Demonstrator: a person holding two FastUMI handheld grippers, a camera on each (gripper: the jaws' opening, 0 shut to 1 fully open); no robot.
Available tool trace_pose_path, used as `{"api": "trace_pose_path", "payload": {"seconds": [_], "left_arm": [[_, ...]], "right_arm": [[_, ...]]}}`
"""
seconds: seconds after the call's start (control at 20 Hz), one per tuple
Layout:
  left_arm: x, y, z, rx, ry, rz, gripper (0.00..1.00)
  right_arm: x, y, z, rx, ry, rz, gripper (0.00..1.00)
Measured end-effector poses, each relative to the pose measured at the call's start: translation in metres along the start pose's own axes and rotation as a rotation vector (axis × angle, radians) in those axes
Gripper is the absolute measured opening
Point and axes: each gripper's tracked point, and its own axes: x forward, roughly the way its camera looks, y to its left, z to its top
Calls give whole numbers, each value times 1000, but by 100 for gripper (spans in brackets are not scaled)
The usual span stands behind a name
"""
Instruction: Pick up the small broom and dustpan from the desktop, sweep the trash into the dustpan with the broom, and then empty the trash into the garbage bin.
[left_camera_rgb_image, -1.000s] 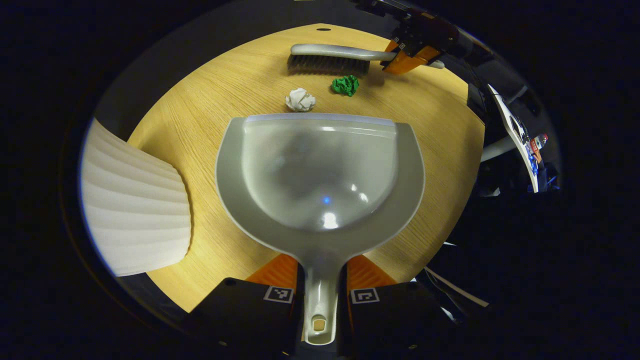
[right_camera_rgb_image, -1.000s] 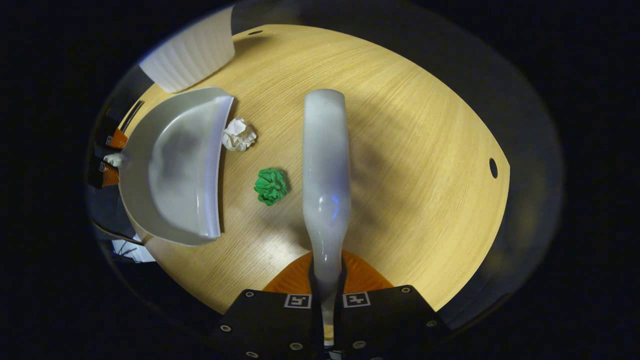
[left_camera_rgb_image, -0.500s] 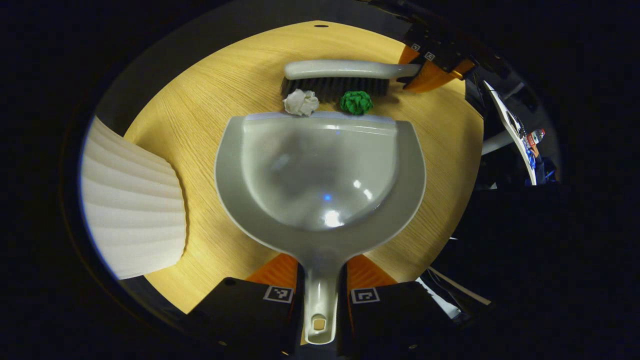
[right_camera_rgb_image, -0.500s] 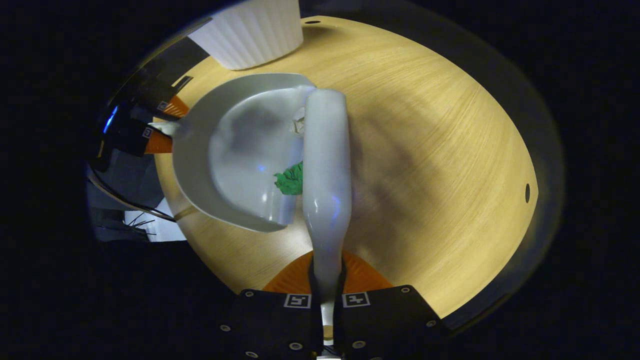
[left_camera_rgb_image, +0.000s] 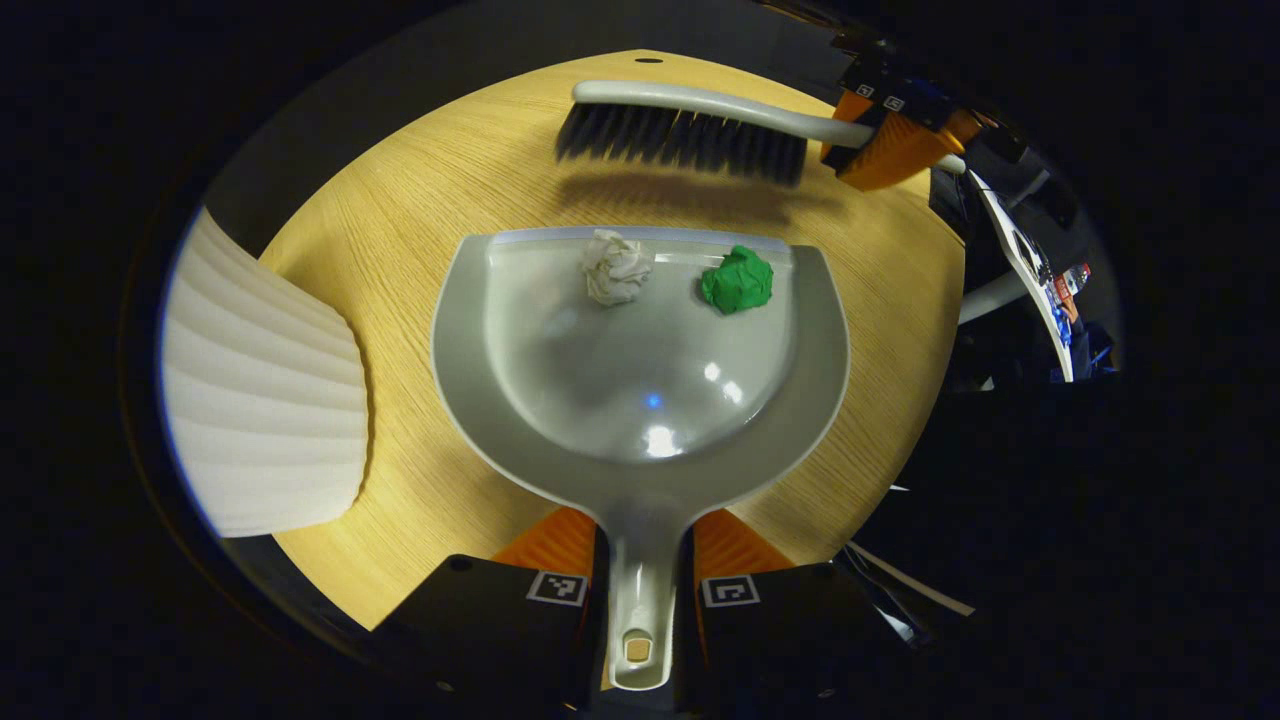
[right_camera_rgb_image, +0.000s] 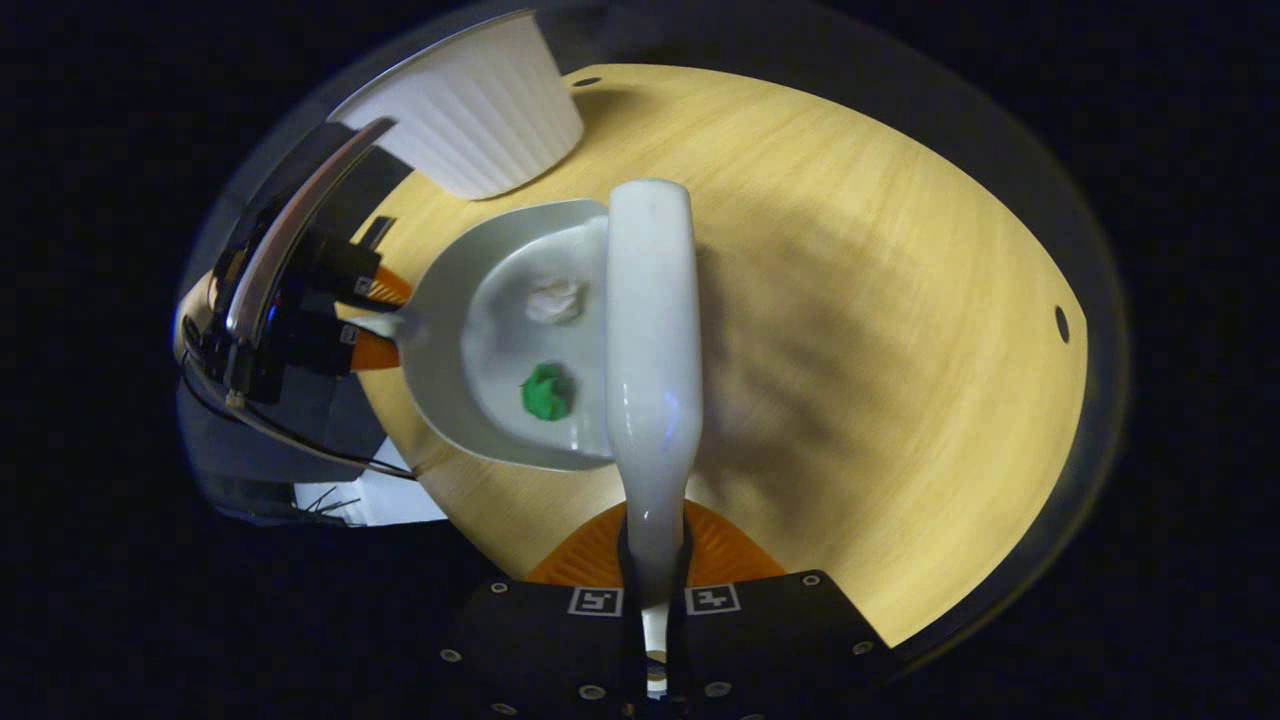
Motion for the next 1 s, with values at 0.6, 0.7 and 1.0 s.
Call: {"api": "trace_pose_path", "payload": {"seconds": [0.6, 0.7, 1.0], "left_arm": [[-53, -17, 18, -60, -35, -37, 27], [-68, -25, 24, -76, -53, -76, 27], [-99, -6, 46, -143, -137, -31, 27]], "right_arm": [[14, -60, -68, 193, 47, -124, 8], [17, -60, -69, 194, 41, -118, 8], [13, -60, -64, 176, 30, -91, 8]]}}
